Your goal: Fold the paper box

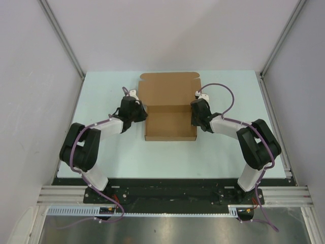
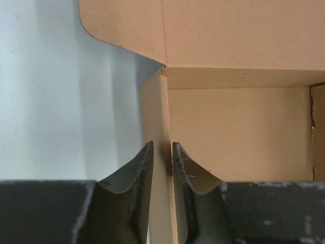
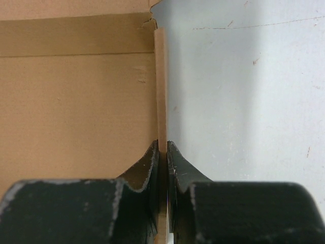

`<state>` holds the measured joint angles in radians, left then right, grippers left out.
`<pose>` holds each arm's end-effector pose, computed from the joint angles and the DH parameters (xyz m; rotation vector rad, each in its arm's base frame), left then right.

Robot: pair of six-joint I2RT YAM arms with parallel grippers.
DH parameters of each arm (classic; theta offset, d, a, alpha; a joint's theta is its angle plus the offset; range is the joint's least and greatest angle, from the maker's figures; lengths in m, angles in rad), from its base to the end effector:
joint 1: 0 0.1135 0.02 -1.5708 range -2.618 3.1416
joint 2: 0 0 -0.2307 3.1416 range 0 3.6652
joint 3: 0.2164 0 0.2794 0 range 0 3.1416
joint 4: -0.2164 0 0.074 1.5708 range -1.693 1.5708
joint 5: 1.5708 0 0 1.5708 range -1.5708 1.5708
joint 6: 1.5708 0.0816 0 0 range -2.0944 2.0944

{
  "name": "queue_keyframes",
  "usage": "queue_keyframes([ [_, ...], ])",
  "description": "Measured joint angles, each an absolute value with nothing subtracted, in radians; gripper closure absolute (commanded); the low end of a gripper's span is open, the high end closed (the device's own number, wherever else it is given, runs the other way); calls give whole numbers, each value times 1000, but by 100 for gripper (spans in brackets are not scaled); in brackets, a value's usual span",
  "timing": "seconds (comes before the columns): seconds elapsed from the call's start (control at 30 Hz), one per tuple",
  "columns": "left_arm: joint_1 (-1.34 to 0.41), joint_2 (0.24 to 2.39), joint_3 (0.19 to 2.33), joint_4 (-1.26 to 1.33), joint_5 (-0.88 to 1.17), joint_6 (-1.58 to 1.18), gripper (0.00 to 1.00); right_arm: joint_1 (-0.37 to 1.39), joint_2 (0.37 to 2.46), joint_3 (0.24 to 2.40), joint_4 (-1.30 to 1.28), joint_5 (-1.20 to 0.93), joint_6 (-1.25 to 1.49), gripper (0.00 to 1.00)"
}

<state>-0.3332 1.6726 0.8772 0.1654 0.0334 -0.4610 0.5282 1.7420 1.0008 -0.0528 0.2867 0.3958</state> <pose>0.3799 -0.1344 0.0985 -0.1242 2.2387 -0.4754 0.3639 0.1856 0.0922 -0.0168 2.3273 0.1235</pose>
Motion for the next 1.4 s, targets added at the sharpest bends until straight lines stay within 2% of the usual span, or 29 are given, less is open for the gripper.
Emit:
queue_keyframes([
  [0.1, -333, 1677, 877, 166, 33, -461, 74, 528, 1742, 1001, -52, 286, 395, 91],
  [0.13, -333, 1682, 877, 167, 32, -461, 76, 528, 1742, 1001, -52, 285, 395, 78],
  [0.23, -333, 1695, 877, 172, 33, -461, 80, 530, 1739, 1000, -51, 280, 395, 57],
  [0.3, -333, 1697, 877, 176, 31, -461, 80, 535, 1726, 997, -51, 282, 395, 48],
  [0.33, -333, 1697, 877, 177, 30, -461, 80, 538, 1703, 994, -52, 280, 388, 41],
  [0.4, -333, 1697, 877, 178, 30, -461, 80, 542, 1669, 993, -52, 281, 386, 36],
  [0.43, -333, 1697, 877, 179, 29, -461, 80, 542, 1642, 993, -52, 281, 387, 30],
  [0.6, -333, 1697, 877, 180, 25, -460, 80, 524, 1485, 995, -36, 277, 380, 26],
  [0.7, -333, 1697, 876, 183, 22, -460, 81, 463, 1465, 1033, -27, 268, 380, 26],
  [1.0, -336, 1697, 873, 191, 19, -460, 81, 243, 1736, 1261, 67, 72, 385, 25],
  [1.27, -336, 1697, 869, 197, 10, -461, 82, 203, 1977, 1456, 72, -102, 369, 25],
  [1.4, -336, 1697, 866, 202, 10, -461, 82, 203, 2047, 1507, 57, -141, 358, 28],
])
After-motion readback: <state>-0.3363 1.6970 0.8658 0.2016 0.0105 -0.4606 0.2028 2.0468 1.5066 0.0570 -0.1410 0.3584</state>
